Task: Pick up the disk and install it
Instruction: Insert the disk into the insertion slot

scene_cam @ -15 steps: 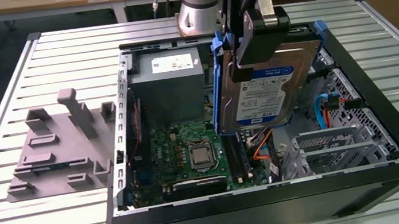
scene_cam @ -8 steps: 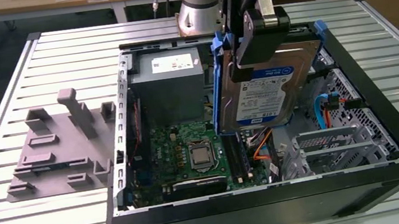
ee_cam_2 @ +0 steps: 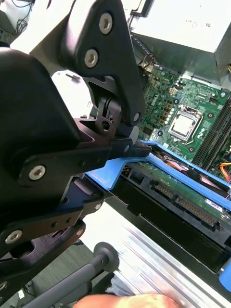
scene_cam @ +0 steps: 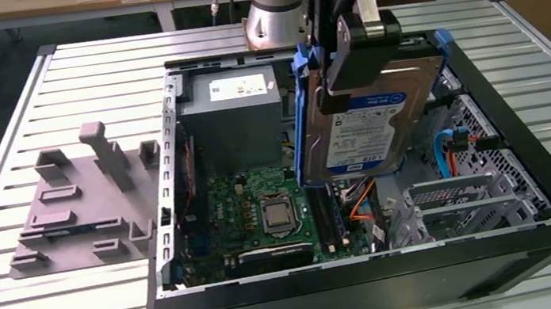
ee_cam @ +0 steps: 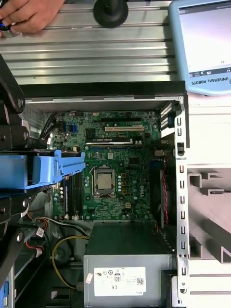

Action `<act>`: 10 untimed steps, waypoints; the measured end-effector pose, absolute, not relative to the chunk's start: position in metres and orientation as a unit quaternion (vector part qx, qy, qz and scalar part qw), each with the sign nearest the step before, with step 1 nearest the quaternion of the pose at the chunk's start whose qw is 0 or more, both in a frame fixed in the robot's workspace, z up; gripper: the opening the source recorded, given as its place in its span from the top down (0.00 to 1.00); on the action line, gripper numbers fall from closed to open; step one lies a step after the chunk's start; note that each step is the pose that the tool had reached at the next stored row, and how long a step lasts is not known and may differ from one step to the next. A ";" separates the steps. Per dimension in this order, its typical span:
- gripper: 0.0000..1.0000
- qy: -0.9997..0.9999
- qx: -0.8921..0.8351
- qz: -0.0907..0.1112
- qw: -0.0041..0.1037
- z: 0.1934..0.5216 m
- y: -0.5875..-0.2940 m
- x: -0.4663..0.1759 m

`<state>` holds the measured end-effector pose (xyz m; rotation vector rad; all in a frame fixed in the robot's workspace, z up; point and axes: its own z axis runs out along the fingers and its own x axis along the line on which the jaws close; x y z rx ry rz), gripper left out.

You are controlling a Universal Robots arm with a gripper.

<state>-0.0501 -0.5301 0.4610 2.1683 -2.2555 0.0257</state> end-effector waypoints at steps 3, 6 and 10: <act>0.64 -0.721 0.693 0.008 0.006 0.461 -0.536 -0.050; 0.64 -0.721 0.693 0.009 0.006 0.461 -0.543 -0.050; 0.64 -0.721 0.693 0.009 0.006 0.460 -0.546 -0.047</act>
